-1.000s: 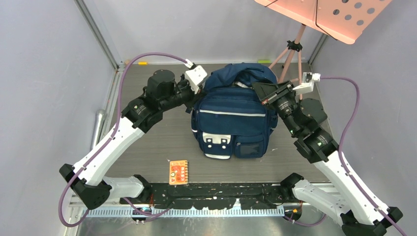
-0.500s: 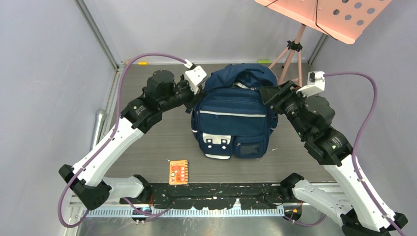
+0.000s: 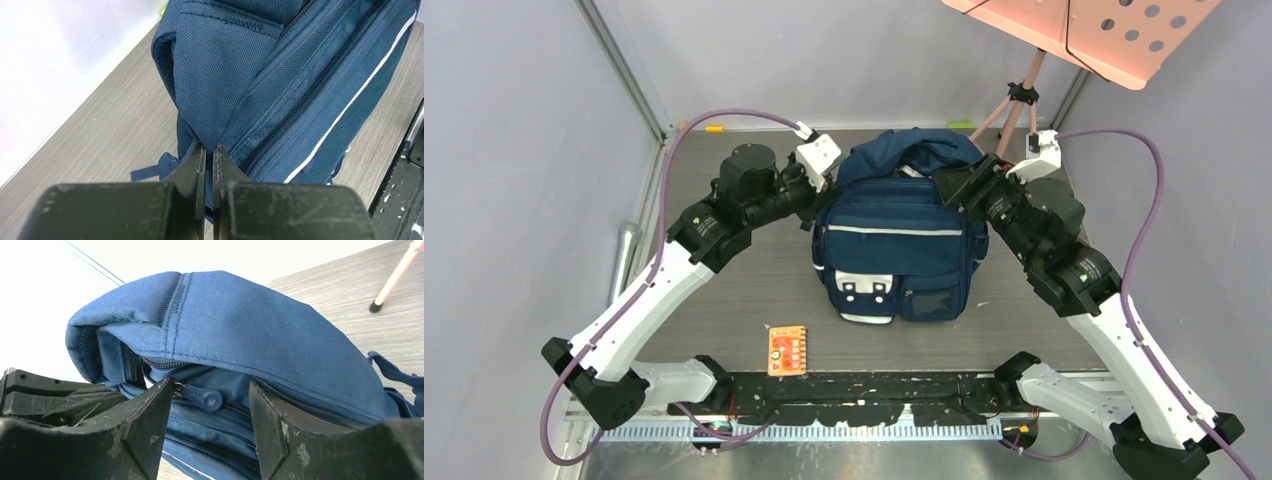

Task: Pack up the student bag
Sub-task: Zip the student bag at the center of the board.

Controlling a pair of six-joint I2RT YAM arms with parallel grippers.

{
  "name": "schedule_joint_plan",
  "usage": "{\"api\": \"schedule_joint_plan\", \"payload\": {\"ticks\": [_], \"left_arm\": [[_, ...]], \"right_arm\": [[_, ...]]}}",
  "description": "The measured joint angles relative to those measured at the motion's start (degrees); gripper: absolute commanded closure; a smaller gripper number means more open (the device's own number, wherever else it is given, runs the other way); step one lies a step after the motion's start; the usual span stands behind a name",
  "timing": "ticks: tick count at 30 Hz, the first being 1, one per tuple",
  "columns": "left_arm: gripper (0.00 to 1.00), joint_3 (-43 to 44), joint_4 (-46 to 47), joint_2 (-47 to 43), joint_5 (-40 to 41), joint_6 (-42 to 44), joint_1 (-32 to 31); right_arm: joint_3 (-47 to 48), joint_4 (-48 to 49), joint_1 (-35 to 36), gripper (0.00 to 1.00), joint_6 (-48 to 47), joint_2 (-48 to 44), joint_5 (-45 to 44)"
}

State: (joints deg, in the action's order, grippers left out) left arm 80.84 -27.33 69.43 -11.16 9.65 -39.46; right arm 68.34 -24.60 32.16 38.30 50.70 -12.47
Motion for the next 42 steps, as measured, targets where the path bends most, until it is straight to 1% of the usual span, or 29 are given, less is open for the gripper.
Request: {"api": "schedule_joint_plan", "payload": {"ticks": [3, 8, 11, 13, 15, 17, 21, 27, 29, 32, 34, 40, 42], "left_arm": [[1.00, -0.09, -0.09, -0.13, 0.02, 0.02, 0.02], [1.00, -0.28, -0.61, -0.46, 0.66, 0.02, 0.61], [1.00, -0.42, -0.90, -0.74, 1.07, 0.02, 0.74], [1.00, -0.46, -1.07, -0.85, 1.07, 0.04, 0.76], [1.00, -0.52, -1.07, -0.94, 0.98, 0.02, 0.74], [1.00, -0.52, -0.59, -0.94, 0.37, -0.02, 0.57], [1.00, -0.59, -0.33, -0.94, -0.28, 0.00, 0.33], [1.00, -0.85, 0.02, -1.01, -0.46, 0.00, 0.31], [1.00, -0.94, 0.13, -1.07, -0.48, -0.02, 0.31], [1.00, -1.01, 0.20, -1.11, -0.52, -0.02, 0.31], [1.00, -1.25, 0.48, -1.22, -0.55, -0.02, 0.31], [1.00, -2.27, 1.36, -2.01, -0.87, -0.04, 0.31], [1.00, -2.67, 1.79, -2.21, -1.14, -0.22, 0.31]], "right_arm": [[0.00, 2.43, -0.59, 0.41, -0.83, 0.70, 2.60], [0.00, 6.54, -1.64, 0.55, -1.64, 2.60, 7.10], [0.00, 8.66, -2.05, 0.60, -1.79, 3.08, 10.32], [0.00, 9.40, -2.05, 0.65, -2.01, 3.02, 12.33], [0.00, 10.27, -2.08, 0.68, -2.08, 2.93, 14.73], [0.00, 11.69, -1.81, 0.69, -2.01, 2.93, 17.94], [0.00, 12.24, -1.03, 0.69, -2.43, 2.86, 23.06], [0.00, 8.98, -1.01, 0.69, -4.17, 2.97, 25.94], [0.00, 8.20, -0.90, 0.65, -4.72, 2.97, 25.81], [0.00, 6.47, -0.72, 0.56, -5.51, 2.69, 23.93], [0.00, 4.87, -0.61, 0.53, -5.81, 2.12, 21.88], [0.00, 1.31, 0.17, 0.45, -3.69, 0.00, 14.78], [0.00, 0.87, 1.14, 0.44, -2.23, -0.17, 12.46]]}}
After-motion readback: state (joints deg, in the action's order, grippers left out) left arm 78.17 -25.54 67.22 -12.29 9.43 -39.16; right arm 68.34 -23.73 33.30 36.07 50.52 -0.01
